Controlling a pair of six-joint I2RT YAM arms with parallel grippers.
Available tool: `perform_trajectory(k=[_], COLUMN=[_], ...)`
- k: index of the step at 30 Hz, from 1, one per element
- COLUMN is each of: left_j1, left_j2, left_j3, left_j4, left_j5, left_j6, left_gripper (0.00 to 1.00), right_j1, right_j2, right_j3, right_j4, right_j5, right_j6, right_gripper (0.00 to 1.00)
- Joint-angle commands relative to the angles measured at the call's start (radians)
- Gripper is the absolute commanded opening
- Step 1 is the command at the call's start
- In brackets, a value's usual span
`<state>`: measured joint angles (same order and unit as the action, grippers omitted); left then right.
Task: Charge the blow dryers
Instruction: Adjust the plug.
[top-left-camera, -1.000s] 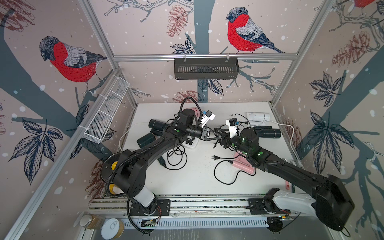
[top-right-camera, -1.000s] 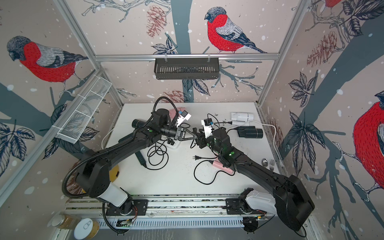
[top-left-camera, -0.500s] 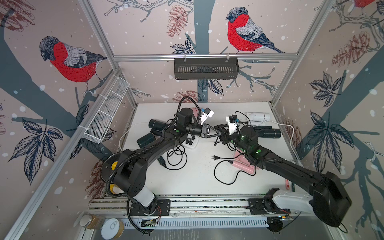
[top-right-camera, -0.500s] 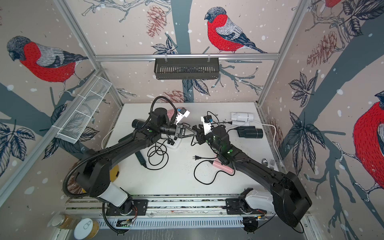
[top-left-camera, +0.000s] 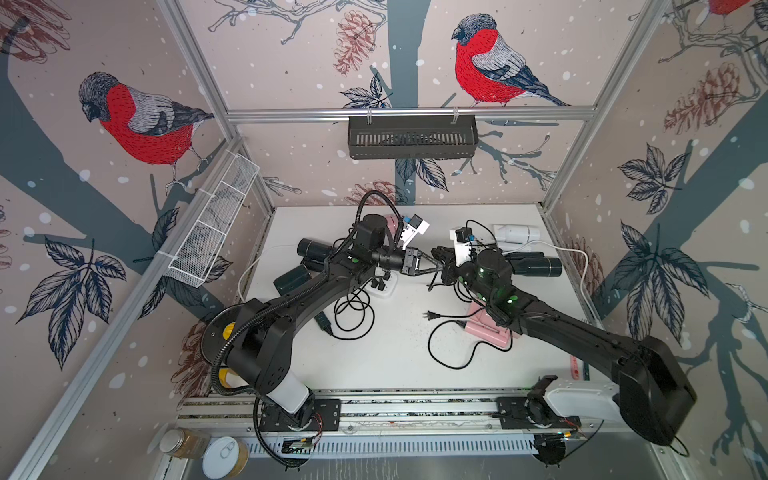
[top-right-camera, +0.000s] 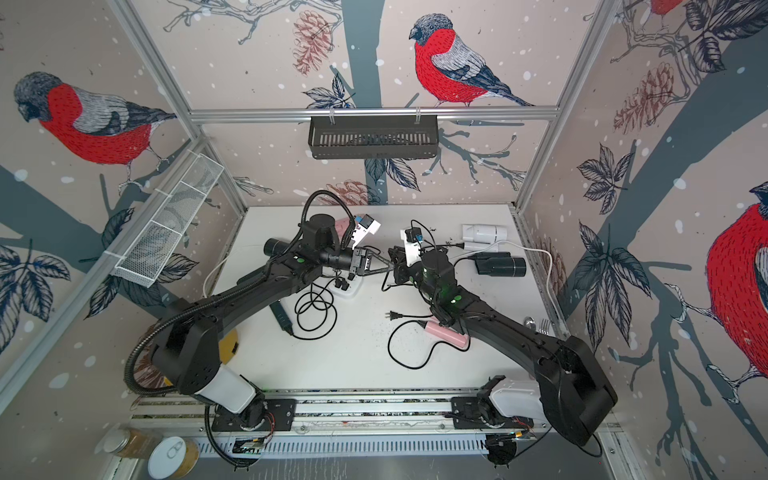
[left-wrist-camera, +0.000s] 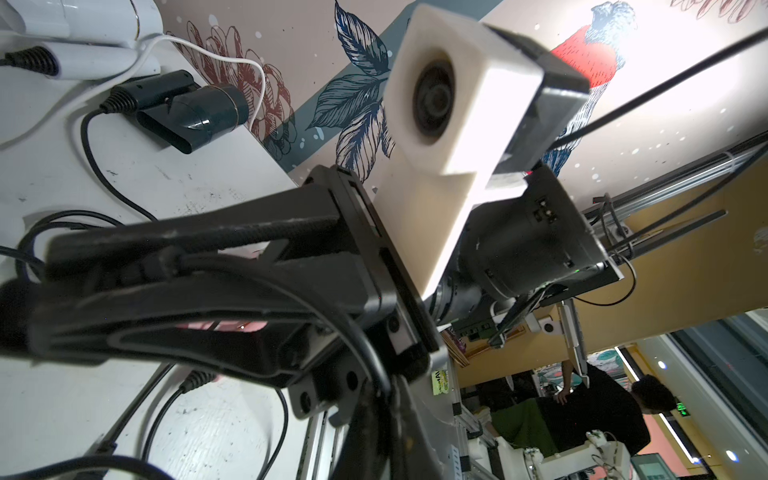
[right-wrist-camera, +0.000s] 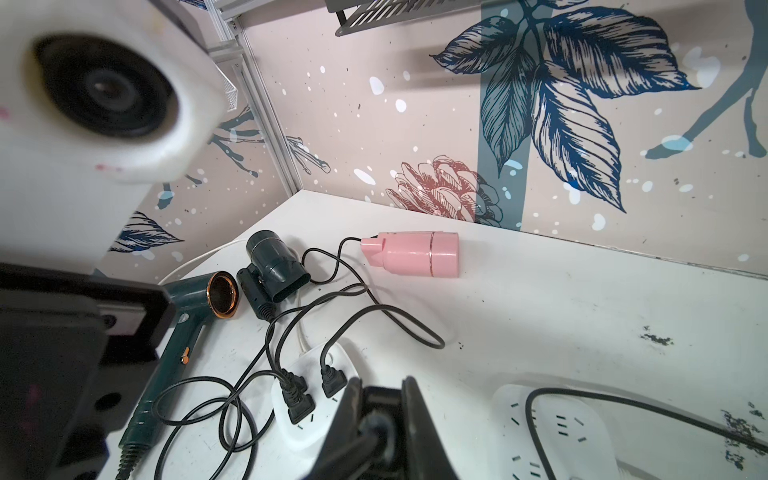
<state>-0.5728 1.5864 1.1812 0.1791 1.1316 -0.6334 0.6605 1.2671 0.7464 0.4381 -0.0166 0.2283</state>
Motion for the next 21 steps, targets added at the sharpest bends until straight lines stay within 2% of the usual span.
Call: perform_trajectory(k=[1,4,7,8,11,16,21], left_j1=[0.002,0.001,-0.023,-0.045,-0.138,-0.170,-0.171], left_j2=[-0.020,-0.036,-0.081,-0.100,-0.132,-0.098,0.038], left_j3=[0.020,0.003,-0.043,-0.061,-0.107,-0.160,-0.077], left_j4=[-0.180,-0.260,-0.277,-0.275,-0.242,-0.109,-0.138], left_j5=[-0.092,-0.207,-0.348,-0.399,-0.557,-0.689,-0.885], left_j6=[0.199,0.269,0.320,0.349,0.447,0.411,0.351], left_gripper=[0.36,0.49,0.73,0.79,0.89,0.88,0.82], right_j1=[-0.010,-0.036,-0.064,-0.073,-0.097,-0.129,-0.152], right_j2=[-0.009,-0.040,-0.052,-0.054,-0.061,-0.074,-0.081], right_j3=[0.016,0.027,0.035,0.042,0.052,0.054,0.066], right_j4=[-0.047,-0.103,-0.151,-0.170,-0.195,-0.200,-0.223], right_j5=[0.038,0.047,0.051,0.050,0.024,-0.041,-0.101], right_j6=[-0.008,-0.003,-0.004,-0.001,0.005,0.032,0.049], right_gripper=[0.12,0.12,0.11,0.11,0.11,0.11,0.11])
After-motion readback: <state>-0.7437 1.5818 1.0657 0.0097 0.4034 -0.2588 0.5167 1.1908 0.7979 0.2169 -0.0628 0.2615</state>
